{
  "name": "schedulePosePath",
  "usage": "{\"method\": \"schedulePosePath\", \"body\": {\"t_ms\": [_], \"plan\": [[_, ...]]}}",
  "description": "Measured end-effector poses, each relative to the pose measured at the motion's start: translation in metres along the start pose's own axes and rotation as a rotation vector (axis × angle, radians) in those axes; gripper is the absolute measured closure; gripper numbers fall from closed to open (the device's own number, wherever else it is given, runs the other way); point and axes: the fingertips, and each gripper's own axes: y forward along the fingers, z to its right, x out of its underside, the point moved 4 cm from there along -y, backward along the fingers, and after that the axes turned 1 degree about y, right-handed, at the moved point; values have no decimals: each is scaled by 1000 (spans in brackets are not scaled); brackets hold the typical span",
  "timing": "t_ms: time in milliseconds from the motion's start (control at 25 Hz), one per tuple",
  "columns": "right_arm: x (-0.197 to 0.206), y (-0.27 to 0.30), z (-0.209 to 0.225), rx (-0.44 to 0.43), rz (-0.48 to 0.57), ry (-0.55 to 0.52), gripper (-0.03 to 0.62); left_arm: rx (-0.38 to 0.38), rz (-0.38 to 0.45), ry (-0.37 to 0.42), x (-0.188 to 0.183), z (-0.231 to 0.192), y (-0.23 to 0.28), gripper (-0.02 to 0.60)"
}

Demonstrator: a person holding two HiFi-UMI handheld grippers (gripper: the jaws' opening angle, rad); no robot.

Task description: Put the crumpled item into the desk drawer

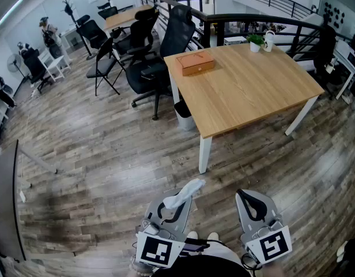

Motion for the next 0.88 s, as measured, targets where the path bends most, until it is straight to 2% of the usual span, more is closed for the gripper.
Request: {"method": "schedulePosePath", "body": {"t_ms": [240,640,880], "plan": [[7,3,0,-2,-17,-28,597,11,5,30,1,2,5,529],[5,4,4,9,2,47,597,18,12,20,0,-1,4,529],[0,13,-3,19,13,31,597,44,47,-5,-1,-12,3,529]]}}
